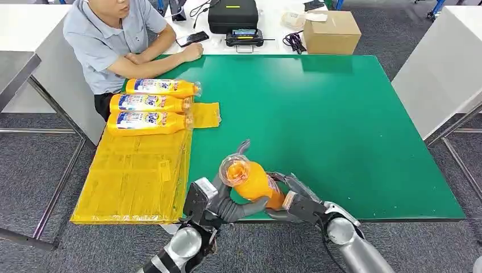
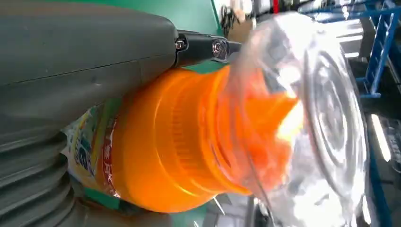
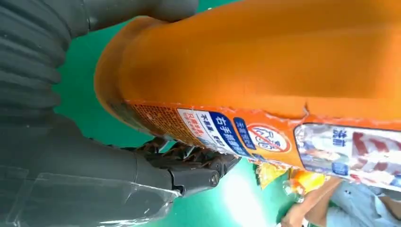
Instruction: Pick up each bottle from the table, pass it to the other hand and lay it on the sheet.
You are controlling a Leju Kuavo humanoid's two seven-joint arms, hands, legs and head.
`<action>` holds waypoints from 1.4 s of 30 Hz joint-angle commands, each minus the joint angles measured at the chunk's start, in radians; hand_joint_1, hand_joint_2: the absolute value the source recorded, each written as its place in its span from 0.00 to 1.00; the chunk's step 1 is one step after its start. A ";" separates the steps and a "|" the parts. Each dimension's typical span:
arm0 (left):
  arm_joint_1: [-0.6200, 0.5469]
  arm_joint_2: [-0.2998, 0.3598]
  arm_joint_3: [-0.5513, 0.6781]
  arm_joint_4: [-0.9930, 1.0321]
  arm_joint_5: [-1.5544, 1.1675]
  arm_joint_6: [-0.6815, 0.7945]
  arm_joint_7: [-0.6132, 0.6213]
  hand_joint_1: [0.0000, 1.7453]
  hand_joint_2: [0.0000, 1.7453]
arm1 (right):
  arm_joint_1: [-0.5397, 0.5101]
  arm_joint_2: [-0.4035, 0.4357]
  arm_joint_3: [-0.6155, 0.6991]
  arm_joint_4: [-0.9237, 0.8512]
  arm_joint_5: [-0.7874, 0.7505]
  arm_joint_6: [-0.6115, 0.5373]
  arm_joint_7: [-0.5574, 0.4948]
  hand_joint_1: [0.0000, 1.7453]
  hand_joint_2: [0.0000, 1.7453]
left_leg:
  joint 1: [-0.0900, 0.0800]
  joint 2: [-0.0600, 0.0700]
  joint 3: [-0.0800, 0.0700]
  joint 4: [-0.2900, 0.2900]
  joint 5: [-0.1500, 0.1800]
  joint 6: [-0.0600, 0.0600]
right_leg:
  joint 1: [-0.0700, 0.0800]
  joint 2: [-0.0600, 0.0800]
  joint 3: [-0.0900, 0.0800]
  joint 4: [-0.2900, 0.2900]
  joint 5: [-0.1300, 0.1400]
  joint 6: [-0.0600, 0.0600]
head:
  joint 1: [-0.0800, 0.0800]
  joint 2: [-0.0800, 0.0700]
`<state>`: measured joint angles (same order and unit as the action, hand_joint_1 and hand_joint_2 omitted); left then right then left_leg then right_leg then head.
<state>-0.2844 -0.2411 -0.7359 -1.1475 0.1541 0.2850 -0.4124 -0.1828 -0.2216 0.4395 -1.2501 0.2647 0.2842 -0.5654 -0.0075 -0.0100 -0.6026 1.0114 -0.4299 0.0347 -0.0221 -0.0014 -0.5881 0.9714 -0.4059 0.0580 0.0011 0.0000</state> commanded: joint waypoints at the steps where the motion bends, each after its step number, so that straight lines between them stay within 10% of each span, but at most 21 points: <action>1: -0.029 -0.002 0.029 0.037 0.091 -0.082 0.000 0.00 1.00 | -0.070 0.021 0.057 0.078 -0.005 0.006 -0.016 1.00 1.00 | 0.001 0.004 0.003 0.000 -0.002 -0.002 | 0.001 0.003 0.003 0.000 0.000 -0.002 | 0.000 0.000; 3: -0.028 0.000 0.032 0.033 0.104 -0.088 -0.001 0.03 1.00 | -0.076 0.025 0.057 0.084 -0.006 0.006 -0.017 1.00 1.00 | 0.001 0.004 0.003 0.000 -0.001 -0.002 | 0.001 0.003 0.002 -0.001 0.000 -0.002 | 0.000 0.000; 4: -0.025 -0.002 0.037 0.030 0.119 -0.086 -0.003 1.00 1.00 | -0.078 0.028 0.055 0.087 -0.009 0.007 -0.018 1.00 1.00 | 0.001 0.004 0.004 0.000 -0.002 -0.002 | 0.001 0.004 0.004 -0.001 0.000 -0.003 | 0.000 0.000; 26: -0.038 0.005 0.000 0.048 0.115 -0.094 -0.050 1.00 1.00 | -0.100 0.060 0.021 0.092 -0.103 0.071 -0.015 1.00 1.00 | 0.001 0.003 0.003 0.000 -0.001 -0.002 | 0.001 0.002 0.003 -0.001 0.000 -0.002 | 0.000 0.000; 27: -0.036 0.002 0.007 0.047 0.120 -0.087 -0.051 1.00 1.00 | -0.101 0.063 0.020 0.093 -0.106 0.072 -0.013 0.91 1.00 | 0.001 0.004 0.004 0.000 -0.002 -0.002 | 0.001 0.003 0.004 0.000 -0.001 -0.003 | 0.000 0.000; 28: -0.035 0.001 0.012 0.046 0.125 -0.081 -0.050 1.00 1.00 | -0.100 0.067 0.019 0.095 -0.107 0.069 -0.010 0.33 1.00 | 0.000 0.002 0.002 -0.001 -0.001 -0.002 | 0.000 0.002 0.002 0.000 0.000 -0.002 | 0.000 0.000; 29: -0.034 -0.001 0.022 0.044 0.129 -0.064 -0.048 1.00 1.00 | -0.098 0.075 0.018 0.097 -0.103 0.051 0.004 0.00 1.00 | 0.001 0.003 0.004 0.000 -0.002 -0.002 | 0.001 0.002 0.003 0.000 -0.001 -0.003 | 0.000 0.000; 42: -0.010 0.040 0.067 -0.048 -0.100 0.156 -0.013 1.00 1.00 | -0.049 0.117 -0.054 0.172 0.101 -0.275 0.075 0.00 1.00 | 0.002 0.002 0.004 0.000 -0.002 -0.002 | 0.002 0.001 0.004 -0.001 -0.001 -0.003 | 0.000 0.000</action>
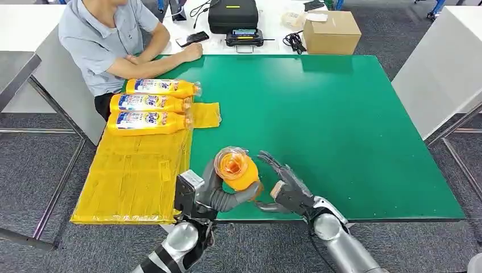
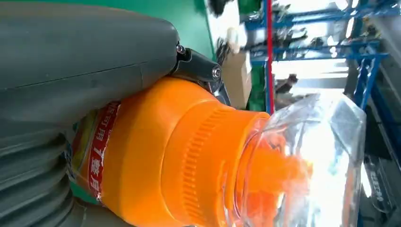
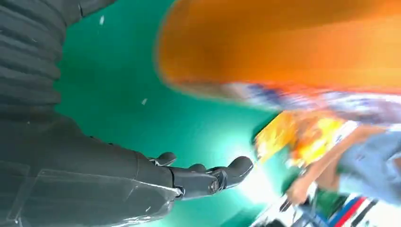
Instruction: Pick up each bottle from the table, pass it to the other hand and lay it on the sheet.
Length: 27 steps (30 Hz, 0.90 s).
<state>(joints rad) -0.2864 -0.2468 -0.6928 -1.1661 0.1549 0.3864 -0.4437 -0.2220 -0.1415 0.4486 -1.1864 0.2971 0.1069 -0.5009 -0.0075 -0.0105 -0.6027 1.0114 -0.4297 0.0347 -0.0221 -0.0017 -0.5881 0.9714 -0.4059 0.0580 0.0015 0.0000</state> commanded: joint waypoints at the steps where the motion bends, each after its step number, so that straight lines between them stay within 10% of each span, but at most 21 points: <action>1: -0.003 0.049 0.036 -0.037 -0.107 0.049 0.020 1.00 1.00 | -0.002 0.037 -0.072 0.105 0.073 -0.100 0.009 0.00 1.00 | 0.001 0.002 0.003 -0.001 -0.001 -0.002 | 0.001 0.002 0.003 -0.001 0.000 -0.002 | 0.000 0.000; 12: -0.066 0.111 0.333 0.162 -1.293 0.312 0.354 1.00 1.00 | 0.016 0.094 -0.246 0.102 0.134 -0.145 0.002 0.00 1.00 | 0.002 0.005 0.004 -0.001 -0.001 -0.003 | 0.002 0.004 0.003 -0.001 0.000 -0.003 | 0.000 0.000; 27: -0.206 0.146 0.360 0.451 -1.454 0.237 0.501 1.00 1.00 | -0.001 0.108 -0.271 0.156 0.116 -0.094 -0.012 0.00 1.00 | 0.001 0.002 0.003 -0.001 0.000 -0.002 | 0.001 0.001 0.003 0.000 0.000 -0.003 | 0.000 0.000</action>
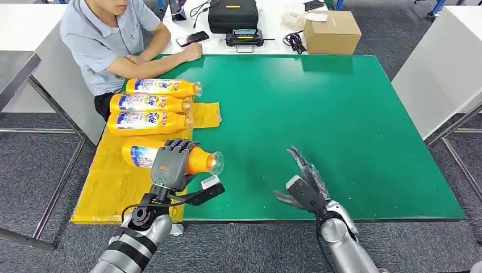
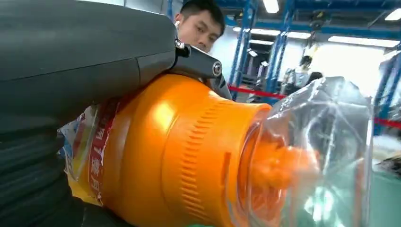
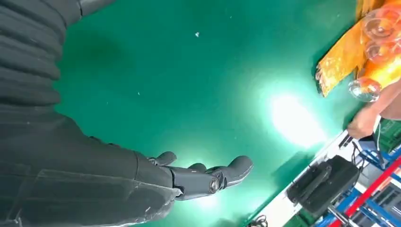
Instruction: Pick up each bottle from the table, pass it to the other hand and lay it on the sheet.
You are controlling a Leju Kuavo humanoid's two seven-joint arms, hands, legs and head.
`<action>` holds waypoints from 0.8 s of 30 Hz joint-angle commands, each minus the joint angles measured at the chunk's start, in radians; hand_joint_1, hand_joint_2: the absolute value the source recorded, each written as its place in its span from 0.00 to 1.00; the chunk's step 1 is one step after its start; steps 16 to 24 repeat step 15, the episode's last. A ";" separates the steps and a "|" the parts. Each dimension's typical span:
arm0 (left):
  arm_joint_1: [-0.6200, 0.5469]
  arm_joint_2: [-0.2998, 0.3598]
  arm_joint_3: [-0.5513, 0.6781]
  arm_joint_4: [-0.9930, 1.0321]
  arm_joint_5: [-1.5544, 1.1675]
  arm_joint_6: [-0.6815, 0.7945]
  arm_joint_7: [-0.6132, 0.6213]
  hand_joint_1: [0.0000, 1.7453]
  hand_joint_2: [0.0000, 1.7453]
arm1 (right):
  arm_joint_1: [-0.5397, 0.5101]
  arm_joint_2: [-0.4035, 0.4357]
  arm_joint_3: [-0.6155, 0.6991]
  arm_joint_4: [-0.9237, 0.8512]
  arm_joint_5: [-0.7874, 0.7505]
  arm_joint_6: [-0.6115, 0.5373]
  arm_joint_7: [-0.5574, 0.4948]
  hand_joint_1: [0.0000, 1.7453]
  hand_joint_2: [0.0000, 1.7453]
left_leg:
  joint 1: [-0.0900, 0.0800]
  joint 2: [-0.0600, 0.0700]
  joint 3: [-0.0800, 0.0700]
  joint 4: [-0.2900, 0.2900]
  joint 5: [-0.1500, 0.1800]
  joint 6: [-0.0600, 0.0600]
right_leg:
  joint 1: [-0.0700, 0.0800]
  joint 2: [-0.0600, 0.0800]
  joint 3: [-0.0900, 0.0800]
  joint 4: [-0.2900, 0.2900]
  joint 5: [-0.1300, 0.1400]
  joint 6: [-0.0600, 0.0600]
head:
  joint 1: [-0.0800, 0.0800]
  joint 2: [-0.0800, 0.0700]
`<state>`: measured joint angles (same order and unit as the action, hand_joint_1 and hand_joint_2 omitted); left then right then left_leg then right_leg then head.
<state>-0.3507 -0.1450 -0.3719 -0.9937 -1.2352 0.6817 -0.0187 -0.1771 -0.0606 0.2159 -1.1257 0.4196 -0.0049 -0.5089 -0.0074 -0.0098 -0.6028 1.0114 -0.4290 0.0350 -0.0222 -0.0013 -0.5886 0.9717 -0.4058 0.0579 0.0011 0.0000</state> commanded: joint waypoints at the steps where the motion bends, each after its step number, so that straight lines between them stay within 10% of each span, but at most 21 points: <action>1: -0.146 0.044 0.042 0.291 -0.064 -0.051 0.074 1.00 1.00 | -0.047 0.027 -0.040 0.098 -0.007 0.018 -0.005 0.00 1.00 | 0.001 0.001 0.003 0.000 -0.001 -0.002 | 0.001 0.001 0.003 0.000 0.000 -0.003 | 0.000 0.000; 24: -0.219 0.029 0.054 0.458 -0.036 -0.207 0.101 1.00 1.00 | -0.069 0.037 -0.050 0.146 -0.014 0.052 -0.005 0.00 1.00 | 0.002 0.002 0.004 0.001 -0.002 -0.003 | 0.002 0.001 0.005 0.000 -0.002 -0.003 | 0.000 0.000</action>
